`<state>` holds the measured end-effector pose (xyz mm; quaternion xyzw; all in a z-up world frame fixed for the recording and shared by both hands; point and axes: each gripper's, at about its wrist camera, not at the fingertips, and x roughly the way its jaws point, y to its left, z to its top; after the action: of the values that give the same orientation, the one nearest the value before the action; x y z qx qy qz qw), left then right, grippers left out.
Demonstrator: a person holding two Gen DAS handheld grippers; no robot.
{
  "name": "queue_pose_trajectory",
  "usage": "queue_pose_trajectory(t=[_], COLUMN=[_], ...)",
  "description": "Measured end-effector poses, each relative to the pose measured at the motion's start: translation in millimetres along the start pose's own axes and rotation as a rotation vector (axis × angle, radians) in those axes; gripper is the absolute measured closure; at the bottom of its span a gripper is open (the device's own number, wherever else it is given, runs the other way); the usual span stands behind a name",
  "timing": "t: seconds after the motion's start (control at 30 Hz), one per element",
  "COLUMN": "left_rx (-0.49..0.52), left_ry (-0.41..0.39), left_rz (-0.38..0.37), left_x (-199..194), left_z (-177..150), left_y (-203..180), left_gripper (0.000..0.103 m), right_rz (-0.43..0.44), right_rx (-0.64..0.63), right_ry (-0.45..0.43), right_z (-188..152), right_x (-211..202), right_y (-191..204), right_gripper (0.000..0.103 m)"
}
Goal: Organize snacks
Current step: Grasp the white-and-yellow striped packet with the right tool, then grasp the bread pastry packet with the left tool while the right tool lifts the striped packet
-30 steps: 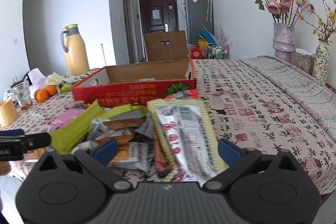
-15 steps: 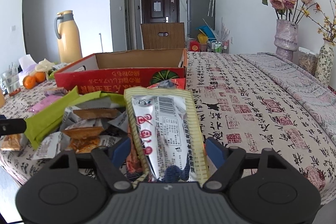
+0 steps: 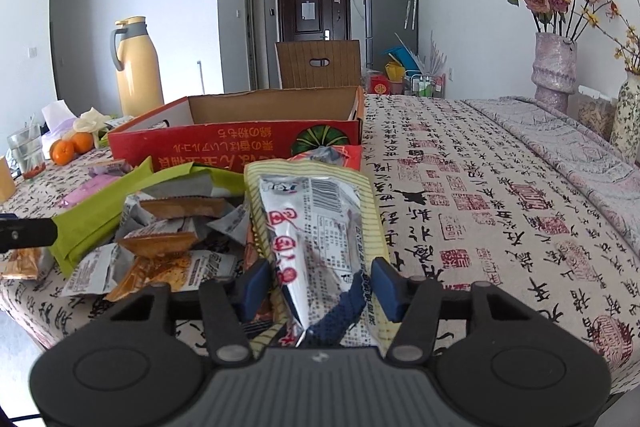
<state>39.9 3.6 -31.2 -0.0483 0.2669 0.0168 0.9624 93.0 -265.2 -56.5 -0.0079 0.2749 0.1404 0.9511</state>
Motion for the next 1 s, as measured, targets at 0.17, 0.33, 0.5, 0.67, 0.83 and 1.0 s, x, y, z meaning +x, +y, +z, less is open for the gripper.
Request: queue_pose_trajectory(t=[0.17, 0.33, 0.5, 0.67, 0.83, 1.0], left_rx=[-0.002, -0.006, -0.011, -0.012, -0.004, 0.002], left_ry=[0.000, -0.003, -0.008, -0.008, -0.005, 0.018], left_rz=[-0.001, 0.000, 0.004, 0.018, 0.037, 0.057], left_x=[-0.3, -2.3, -4.4, -5.8, -9.2, -8.8], left_z=[-0.7, -1.7, -1.2, -0.3, 0.6, -5.2], left_y=[0.1, 0.6, 2.3, 6.5, 13.8, 21.7], left_gripper=[0.000, 0.000, 0.000, 0.000, 0.000, 0.000], right_rz=[0.015, 0.024, 0.031, 0.020, 0.015, 0.011], right_rx=[0.010, 0.024, 0.027, 0.038, 0.047, 0.048], right_ry=[0.000, -0.008, -0.024, -0.053, -0.073, -0.078], right_z=[-1.0, -1.6, -1.1, 1.1, 3.0, 3.3], right_x=[-1.9, -5.6, -10.8, -17.5, -23.1, -24.9], right_y=[-1.8, -3.7, -3.6, -3.9, -3.7, -1.2], right_gripper=[0.060, 0.067, 0.069, 0.069, 0.069, 0.069])
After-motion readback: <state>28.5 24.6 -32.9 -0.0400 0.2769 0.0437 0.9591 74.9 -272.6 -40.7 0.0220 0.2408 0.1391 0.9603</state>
